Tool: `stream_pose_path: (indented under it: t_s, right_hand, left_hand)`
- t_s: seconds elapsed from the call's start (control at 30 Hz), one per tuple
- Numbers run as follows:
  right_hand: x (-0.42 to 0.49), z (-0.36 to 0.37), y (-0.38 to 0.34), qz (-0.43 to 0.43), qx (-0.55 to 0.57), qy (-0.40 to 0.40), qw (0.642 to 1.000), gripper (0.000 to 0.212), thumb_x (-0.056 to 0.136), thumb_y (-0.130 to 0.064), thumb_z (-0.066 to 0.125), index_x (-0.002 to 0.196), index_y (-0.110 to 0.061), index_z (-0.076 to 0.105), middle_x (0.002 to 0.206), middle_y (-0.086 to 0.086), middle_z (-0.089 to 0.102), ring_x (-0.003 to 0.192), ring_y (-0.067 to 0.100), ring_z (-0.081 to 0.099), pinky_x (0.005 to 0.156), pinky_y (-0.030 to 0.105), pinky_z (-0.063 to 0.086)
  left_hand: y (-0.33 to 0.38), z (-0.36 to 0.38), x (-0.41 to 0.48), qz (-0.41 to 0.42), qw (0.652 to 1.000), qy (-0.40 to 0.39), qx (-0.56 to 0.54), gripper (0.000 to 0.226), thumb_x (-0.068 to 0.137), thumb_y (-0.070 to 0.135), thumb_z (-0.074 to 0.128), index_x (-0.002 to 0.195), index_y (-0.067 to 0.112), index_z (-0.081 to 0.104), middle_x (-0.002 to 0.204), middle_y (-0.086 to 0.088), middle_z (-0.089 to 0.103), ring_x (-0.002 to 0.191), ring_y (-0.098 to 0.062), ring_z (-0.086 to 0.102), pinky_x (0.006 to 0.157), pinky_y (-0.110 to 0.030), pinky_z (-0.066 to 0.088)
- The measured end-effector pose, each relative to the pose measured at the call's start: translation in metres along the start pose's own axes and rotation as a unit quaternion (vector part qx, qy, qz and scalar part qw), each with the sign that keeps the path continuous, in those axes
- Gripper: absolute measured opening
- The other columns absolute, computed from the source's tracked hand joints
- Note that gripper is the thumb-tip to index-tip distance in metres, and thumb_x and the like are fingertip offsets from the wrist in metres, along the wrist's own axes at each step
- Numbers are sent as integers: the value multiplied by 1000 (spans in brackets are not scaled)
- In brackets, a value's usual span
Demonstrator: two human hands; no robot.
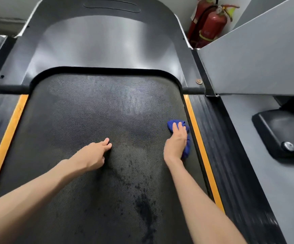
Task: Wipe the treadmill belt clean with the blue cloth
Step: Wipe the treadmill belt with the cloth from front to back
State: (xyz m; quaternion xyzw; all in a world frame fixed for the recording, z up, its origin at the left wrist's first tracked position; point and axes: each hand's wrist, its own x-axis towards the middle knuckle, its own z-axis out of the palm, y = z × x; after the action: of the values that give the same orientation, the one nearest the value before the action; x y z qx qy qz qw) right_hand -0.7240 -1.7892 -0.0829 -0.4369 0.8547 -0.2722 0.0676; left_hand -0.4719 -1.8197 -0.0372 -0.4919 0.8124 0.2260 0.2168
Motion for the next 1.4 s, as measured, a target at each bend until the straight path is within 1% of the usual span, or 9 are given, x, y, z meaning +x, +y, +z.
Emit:
stream_pose_path:
  t_s: [0.27, 0.43, 0.53, 0.63, 0.8, 1.07, 1.17, 1.3, 1.4]
  right_hand:
    - [-45, 9, -16, -391, -9, -217, 894, 50, 86, -16, 27, 122, -3, 58, 134, 16, 51, 125, 36, 46, 113, 26, 18]
    - [-13, -14, 37, -140, -9, -72, 987, 47, 90, 6, 41, 134, -9, 46, 145, 8, 40, 138, 24, 30, 114, 28, 17]
    - [-27, 4, 1, -16, 21, 7, 1000, 48, 84, 13, 41, 128, -3, 53, 138, 14, 48, 131, 28, 41, 109, 36, 33]
    - [-62, 28, -35, -142, 41, -66, 987, 43, 78, 2, 43, 116, -4, 61, 126, 15, 58, 119, 30, 54, 103, 31, 36]
    - [-54, 12, -12, -444, -52, -161, 880, 44, 80, -13, 37, 116, -8, 63, 125, 9, 61, 113, 27, 59, 100, 32, 42]
    - [-28, 9, -4, -55, 7, -31, 998, 56, 85, 13, 42, 138, -6, 40, 147, 11, 36, 139, 25, 27, 117, 34, 18]
    - [-57, 28, -30, -155, 19, -105, 982, 50, 83, 3, 36, 131, -4, 49, 140, 14, 46, 133, 30, 38, 114, 29, 19]
    - [-59, 18, -11, -418, -29, -188, 888, 48, 82, -9, 34, 124, -8, 57, 133, 11, 54, 123, 30, 50, 108, 35, 32]
    - [-23, 7, 13, -399, -33, -140, 906, 44, 86, -8, 37, 125, -9, 57, 134, 9, 53, 125, 29, 49, 110, 30, 28]
  left_hand:
    - [11, -3, 1, -26, 999, 7, 36, 62, 86, 8, 39, 146, 19, 28, 157, 1, 12, 135, -27, 34, 110, -37, 30]
    - [10, -4, -4, -25, 1000, -8, 6, 65, 86, 8, 42, 147, 19, 25, 158, 2, 8, 137, -28, 31, 110, -34, 27]
    - [11, -6, 1, -40, 998, -35, -17, 65, 87, 13, 43, 148, 16, 21, 157, -3, 15, 138, -28, 30, 112, -33, 26]
    - [11, -14, 6, -66, 995, -29, -64, 60, 87, 14, 44, 146, 17, 30, 151, -2, 33, 136, -26, 33, 115, -36, 21]
    - [9, -9, 2, -56, 994, 5, -91, 59, 87, 5, 41, 144, 17, 33, 155, 3, 20, 140, -23, 27, 117, -36, 16]
    - [1, 5, -12, 0, 980, 57, -189, 74, 76, -11, 39, 146, 11, 28, 157, -1, 8, 145, -16, 10, 118, -37, 1]
    - [1, 7, -13, -17, 974, 114, -195, 68, 76, -10, 42, 141, 8, 38, 156, -5, 15, 144, -19, 16, 118, -32, 4]
    - [-5, 13, -17, -38, 972, 137, -188, 65, 77, -6, 43, 141, 6, 37, 154, -8, 22, 142, -20, 21, 117, -29, 13]
    - [-13, 19, -25, -45, 971, 151, -180, 62, 78, -4, 43, 139, 5, 39, 153, -9, 27, 140, -22, 25, 116, -28, 16]
